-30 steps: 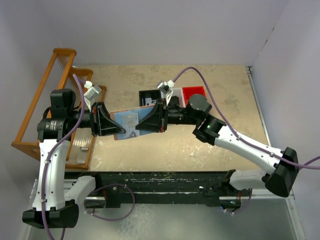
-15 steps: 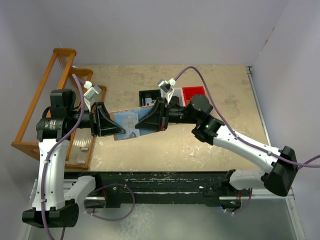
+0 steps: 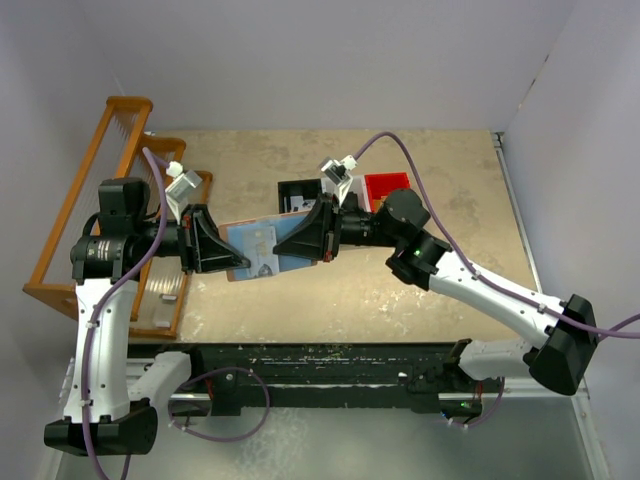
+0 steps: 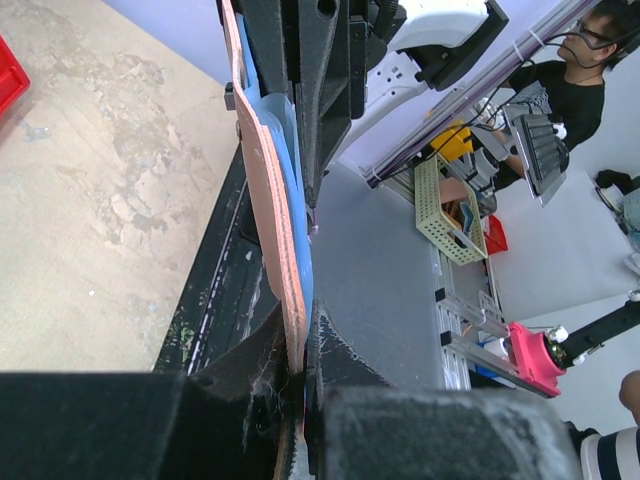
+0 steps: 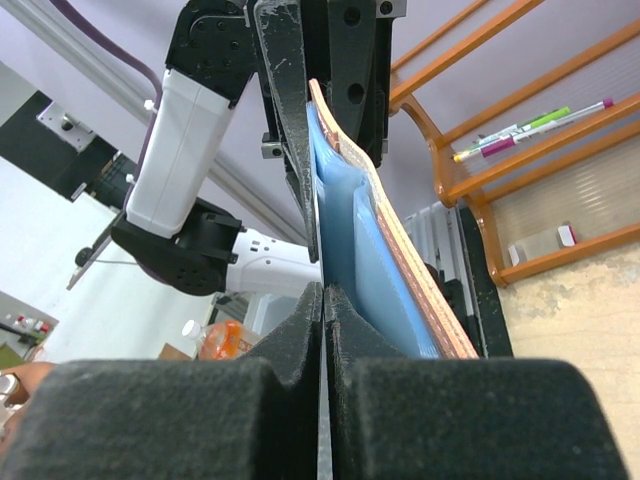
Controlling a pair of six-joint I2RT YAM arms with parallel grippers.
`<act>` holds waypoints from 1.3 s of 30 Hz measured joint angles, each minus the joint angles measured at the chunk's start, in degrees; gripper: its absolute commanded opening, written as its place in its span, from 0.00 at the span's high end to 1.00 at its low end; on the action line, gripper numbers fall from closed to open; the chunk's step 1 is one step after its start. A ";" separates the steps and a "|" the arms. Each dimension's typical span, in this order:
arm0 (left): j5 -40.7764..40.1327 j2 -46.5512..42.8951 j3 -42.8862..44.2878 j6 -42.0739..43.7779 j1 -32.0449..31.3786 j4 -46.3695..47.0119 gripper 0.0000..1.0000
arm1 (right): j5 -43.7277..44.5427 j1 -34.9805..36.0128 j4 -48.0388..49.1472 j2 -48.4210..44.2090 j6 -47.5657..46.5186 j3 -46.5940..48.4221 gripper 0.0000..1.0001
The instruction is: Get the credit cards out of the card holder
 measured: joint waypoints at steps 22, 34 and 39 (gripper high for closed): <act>0.00 0.11 0.07 1.05 0.02 -0.04 0.97 | 1.20 -11.58 -13.77 -10.58 -5.11 -3.58 1.00; -16.31 0.85 1.51 18.36 0.00 -7.06 0.99 | 12.68 -23.37 -35.60 -8.04 -16.39 -2.23 1.00; -22.21 2.08 1.51 26.75 0.00 -11.21 0.98 | 15.41 -23.56 -36.79 0.52 -18.18 -2.19 1.00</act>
